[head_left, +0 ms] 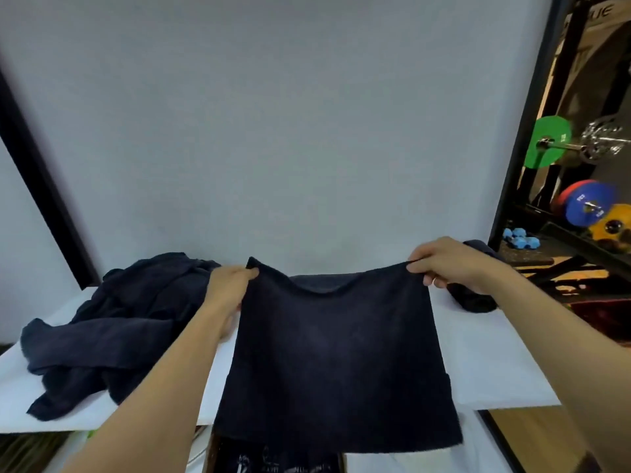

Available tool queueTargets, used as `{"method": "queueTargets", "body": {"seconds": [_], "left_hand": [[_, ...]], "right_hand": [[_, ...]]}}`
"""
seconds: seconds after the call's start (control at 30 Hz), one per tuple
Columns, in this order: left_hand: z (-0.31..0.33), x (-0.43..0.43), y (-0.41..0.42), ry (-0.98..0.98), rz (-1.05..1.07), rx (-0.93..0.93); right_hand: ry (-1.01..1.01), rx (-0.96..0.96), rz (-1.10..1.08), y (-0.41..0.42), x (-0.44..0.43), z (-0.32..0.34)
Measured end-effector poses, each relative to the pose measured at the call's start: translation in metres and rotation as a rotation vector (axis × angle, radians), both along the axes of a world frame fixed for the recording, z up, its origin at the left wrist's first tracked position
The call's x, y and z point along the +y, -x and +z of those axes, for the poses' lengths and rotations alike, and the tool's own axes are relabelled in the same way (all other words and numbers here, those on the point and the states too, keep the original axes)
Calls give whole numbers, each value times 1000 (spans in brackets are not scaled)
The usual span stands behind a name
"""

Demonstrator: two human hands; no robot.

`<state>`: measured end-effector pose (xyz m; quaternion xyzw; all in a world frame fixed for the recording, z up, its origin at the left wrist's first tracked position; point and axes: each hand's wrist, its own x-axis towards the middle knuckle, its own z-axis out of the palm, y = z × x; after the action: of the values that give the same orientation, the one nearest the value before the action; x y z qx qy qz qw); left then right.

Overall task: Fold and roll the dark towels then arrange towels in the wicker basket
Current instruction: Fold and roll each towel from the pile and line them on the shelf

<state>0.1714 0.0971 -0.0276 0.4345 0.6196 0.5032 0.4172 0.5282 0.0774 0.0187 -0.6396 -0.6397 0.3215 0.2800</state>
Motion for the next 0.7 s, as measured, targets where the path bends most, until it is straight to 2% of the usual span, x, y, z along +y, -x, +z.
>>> {"method": "queueTargets", "body": {"seconds": [0.13,0.37,0.43,0.57,0.63,0.7], "left_hand": [[-3,76,5,17,49,33],[-55,173,1,149,139,169],[-69,185,-1,175,139,217],[-88,192,-2,162,113,462],[-88,189,-5,127,115,562],[-85,181,-8,131,102,581]], "right_hand": [[-71,4,-95,-7,76,-3],[-105,-92,-196,0,183,-84],[-141,-128,-228,4,195,-109],[-228,-223,-260,9,204,-141],[-254,-220,-266,9,203,-147],[-280,-190,-261,9,195,-147]]}}
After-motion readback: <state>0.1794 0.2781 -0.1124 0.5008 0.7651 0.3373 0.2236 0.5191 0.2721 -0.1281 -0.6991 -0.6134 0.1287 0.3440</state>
